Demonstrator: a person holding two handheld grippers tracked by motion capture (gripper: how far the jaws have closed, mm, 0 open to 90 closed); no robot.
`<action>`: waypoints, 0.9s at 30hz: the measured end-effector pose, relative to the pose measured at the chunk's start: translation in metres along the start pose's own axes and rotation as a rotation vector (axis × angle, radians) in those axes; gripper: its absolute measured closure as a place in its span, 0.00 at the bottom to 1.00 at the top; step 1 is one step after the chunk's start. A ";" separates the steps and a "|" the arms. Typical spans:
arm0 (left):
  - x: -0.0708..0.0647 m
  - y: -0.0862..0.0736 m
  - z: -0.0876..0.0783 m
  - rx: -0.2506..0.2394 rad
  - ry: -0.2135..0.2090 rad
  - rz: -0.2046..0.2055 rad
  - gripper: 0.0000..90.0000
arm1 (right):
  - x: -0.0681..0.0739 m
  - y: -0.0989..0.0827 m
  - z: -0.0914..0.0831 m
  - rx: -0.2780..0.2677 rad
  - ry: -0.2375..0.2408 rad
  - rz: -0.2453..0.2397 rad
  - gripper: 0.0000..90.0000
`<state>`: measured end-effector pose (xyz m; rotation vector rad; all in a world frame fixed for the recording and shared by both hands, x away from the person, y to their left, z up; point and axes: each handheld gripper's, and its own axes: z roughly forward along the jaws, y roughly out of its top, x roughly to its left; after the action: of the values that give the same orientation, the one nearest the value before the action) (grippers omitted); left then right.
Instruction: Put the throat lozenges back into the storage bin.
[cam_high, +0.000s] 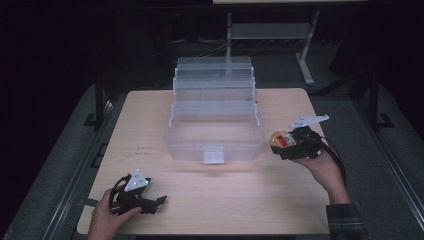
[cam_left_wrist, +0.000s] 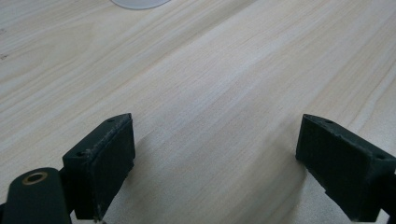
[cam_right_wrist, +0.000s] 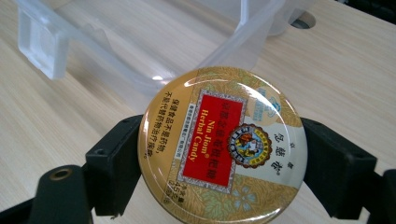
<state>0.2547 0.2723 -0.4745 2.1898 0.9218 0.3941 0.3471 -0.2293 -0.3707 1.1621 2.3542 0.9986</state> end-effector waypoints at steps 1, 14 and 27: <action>0.000 0.000 0.000 0.000 0.000 0.000 0.12 | 0.001 0.003 0.001 -0.001 0.003 -0.001 0.22; 0.000 0.000 0.000 0.000 0.001 0.002 0.12 | 0.006 0.025 0.006 -0.012 0.025 -0.024 0.22; 0.000 0.000 0.000 0.000 0.000 0.001 0.12 | 0.012 0.043 0.015 -0.009 0.043 -0.050 0.22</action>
<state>0.2548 0.2723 -0.4745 2.1902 0.9211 0.3950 0.3720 -0.1947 -0.3501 1.0836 2.3975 1.0255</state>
